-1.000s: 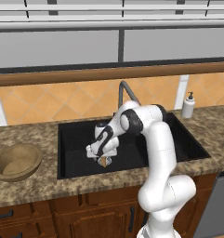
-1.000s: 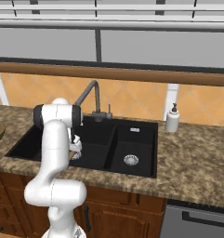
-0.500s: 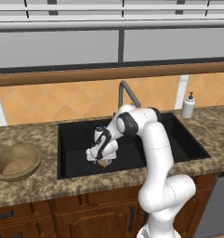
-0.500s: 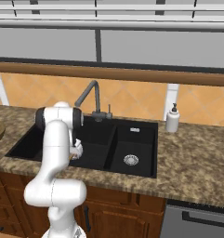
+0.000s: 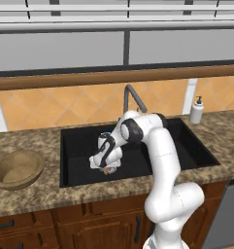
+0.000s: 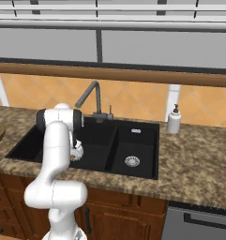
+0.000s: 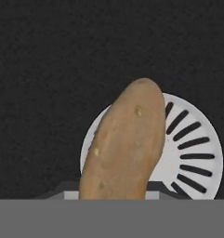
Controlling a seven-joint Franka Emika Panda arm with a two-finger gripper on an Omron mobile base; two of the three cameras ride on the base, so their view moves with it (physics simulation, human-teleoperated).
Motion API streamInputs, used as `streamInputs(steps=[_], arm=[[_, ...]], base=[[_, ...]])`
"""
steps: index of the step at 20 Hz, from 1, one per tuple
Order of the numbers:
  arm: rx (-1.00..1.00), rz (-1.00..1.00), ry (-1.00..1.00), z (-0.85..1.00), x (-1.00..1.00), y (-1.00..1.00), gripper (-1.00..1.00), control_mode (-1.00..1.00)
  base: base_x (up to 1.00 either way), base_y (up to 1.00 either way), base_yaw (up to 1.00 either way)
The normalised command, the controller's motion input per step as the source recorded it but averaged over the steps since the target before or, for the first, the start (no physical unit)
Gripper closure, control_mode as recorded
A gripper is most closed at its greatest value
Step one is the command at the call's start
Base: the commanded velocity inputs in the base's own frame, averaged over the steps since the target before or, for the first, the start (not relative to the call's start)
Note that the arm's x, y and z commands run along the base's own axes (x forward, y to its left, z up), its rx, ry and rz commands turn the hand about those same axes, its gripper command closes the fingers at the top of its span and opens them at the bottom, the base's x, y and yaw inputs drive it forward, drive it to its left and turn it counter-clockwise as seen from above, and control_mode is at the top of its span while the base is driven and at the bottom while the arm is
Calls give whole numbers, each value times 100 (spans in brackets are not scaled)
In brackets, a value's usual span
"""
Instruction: Pick the sweet potato from the sink and place it in the bowl. Then pick the bowl and place it in the microwave. Then close the microwave door and press the start button.
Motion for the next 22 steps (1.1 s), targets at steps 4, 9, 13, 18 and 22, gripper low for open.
streamInputs(steps=[4, 9, 13, 18, 22], arm=[[0, 0, 0, 12, -3, 0, 100, -100], [0, 0, -1, 90, -36, 0, 100, -100], [3, 0, 4, 100, -35, 0, 100, -100], [5, 2, 5, 100, -45, 0, 100, -100], [5, 5, 10, 100, -34, 17, 100, -100]], base=[[0, 0, 0], [0, 0, 0], [0, 0, 0], [0, 0, 0], [0, 0, 0]])
